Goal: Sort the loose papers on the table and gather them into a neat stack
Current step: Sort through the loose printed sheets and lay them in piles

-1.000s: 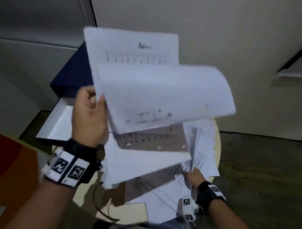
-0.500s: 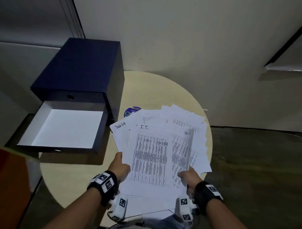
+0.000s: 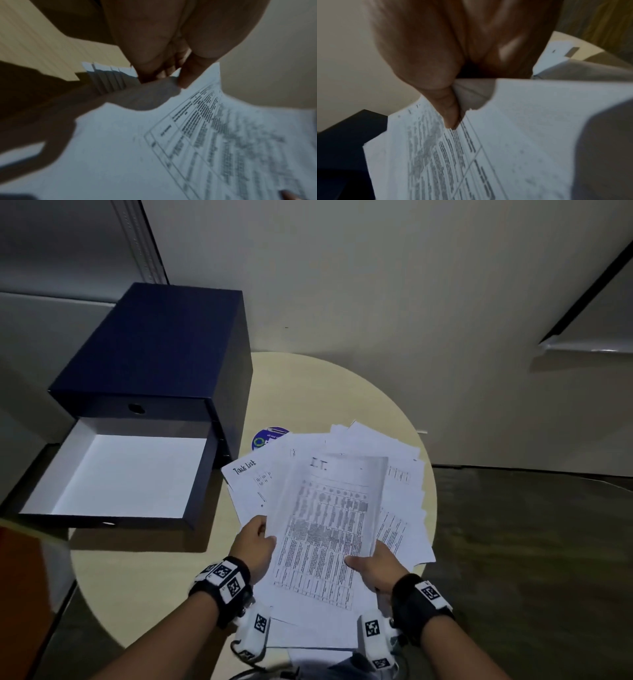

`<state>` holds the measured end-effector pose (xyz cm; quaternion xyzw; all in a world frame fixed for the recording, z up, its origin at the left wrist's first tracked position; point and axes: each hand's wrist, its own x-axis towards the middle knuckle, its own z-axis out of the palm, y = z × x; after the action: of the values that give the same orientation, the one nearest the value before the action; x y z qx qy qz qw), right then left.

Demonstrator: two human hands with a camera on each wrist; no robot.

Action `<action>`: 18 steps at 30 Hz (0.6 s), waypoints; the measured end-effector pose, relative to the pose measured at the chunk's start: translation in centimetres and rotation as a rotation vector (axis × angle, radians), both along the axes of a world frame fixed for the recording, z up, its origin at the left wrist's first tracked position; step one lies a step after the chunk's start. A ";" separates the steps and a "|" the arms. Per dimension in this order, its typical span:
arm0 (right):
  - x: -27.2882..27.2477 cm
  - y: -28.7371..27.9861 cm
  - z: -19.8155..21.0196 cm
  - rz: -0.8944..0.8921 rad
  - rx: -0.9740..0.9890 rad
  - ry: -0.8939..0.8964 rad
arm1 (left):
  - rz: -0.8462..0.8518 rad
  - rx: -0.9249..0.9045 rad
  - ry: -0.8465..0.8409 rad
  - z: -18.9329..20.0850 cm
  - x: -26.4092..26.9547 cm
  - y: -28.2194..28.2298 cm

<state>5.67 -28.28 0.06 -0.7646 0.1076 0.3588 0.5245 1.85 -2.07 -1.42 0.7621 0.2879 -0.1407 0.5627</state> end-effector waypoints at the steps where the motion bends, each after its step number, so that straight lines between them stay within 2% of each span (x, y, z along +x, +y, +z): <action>1: 0.1 0.4 0.6 0.006 0.025 -0.004 | 0.032 0.034 -0.029 0.5 -0.2 0.4; 3: 0.2 1.0 1.2 0.030 0.068 0.000 | 0.122 -0.020 -0.102 0.9 -0.5 1.6; 6: 0.3 2.2 2.3 0.148 0.104 -0.008 | 0.267 -0.351 -0.117 1.1 -1.1 3.8; 8: 0.3 3.0 2.5 0.180 0.099 -0.011 | 0.272 -0.464 -0.095 1.0 -1.7 5.1; 12: 0.3 3.5 1.4 0.130 0.035 -0.018 | 0.367 -0.516 -0.024 -1.7 -2.5 6.7; 15: 0.1 3.2 0.8 0.235 -0.103 -0.069 | 0.243 -0.597 0.080 -1.8 -3.1 5.7; 17: -0.2 2.9 0.7 0.335 -0.154 -0.038 | 0.161 -0.514 0.080 -1.8 -3.1 4.5; 18: -0.3 2.7 0.4 0.351 -0.150 -0.007 | 0.145 -0.396 0.082 -2.0 -3.0 4.0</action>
<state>5.39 -25.62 0.48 -0.8099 -0.0029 0.4331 0.3955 -1.15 1.94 -3.40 0.6075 0.3312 -0.1844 0.6980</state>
